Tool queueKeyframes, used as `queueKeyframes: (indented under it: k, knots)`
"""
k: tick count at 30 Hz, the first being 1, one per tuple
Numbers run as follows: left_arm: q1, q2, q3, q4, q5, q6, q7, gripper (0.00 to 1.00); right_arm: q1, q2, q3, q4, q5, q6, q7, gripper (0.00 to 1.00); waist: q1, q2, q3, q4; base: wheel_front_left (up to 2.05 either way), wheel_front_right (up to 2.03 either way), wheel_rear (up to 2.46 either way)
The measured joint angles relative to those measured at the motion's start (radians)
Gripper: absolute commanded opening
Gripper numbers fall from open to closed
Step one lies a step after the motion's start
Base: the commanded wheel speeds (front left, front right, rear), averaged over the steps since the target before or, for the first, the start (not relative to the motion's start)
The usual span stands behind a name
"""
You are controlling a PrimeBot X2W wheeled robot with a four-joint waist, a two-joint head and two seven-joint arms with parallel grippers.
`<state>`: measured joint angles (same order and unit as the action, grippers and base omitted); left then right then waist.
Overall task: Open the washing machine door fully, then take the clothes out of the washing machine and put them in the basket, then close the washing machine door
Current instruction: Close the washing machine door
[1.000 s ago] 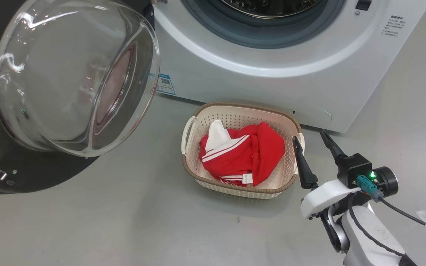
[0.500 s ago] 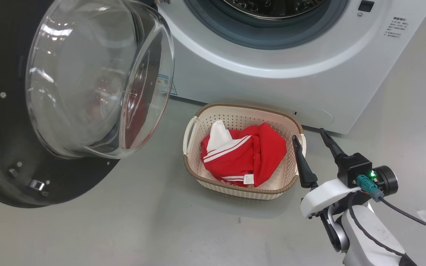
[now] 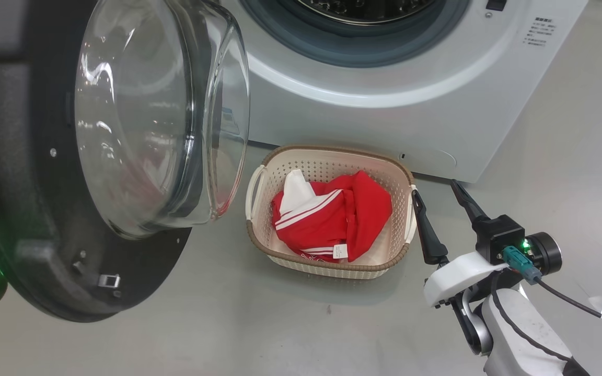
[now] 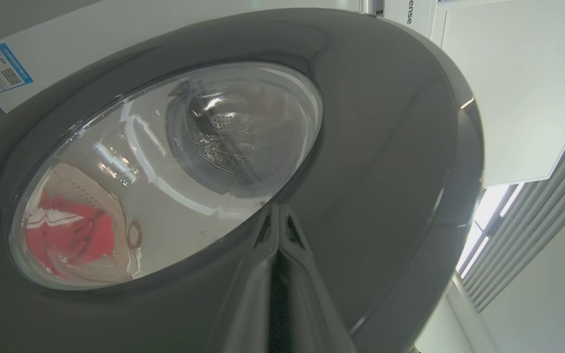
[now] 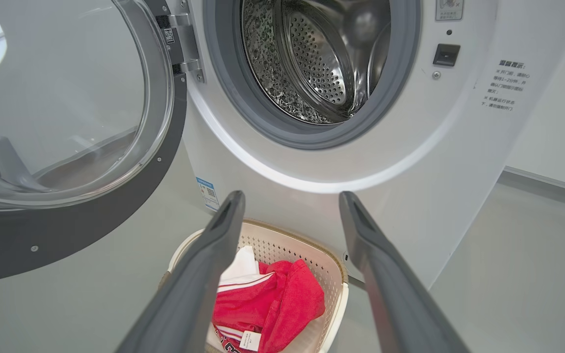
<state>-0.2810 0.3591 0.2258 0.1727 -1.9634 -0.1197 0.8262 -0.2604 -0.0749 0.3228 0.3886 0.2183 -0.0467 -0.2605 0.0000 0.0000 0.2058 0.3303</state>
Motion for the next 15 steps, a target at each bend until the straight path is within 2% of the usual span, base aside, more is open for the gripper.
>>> queueKeyframes:
  k: [15]
  knots:
    - [0.039, -0.063, -0.048, -0.207, -0.039, 0.0, 0.138, 0.0, -0.022, 0.005, -0.003, -0.019, -0.001, -0.007, 0.0, 1.0, 0.0, 0.0, 0.02, -0.08, 0.0, 0.0, 0.0]
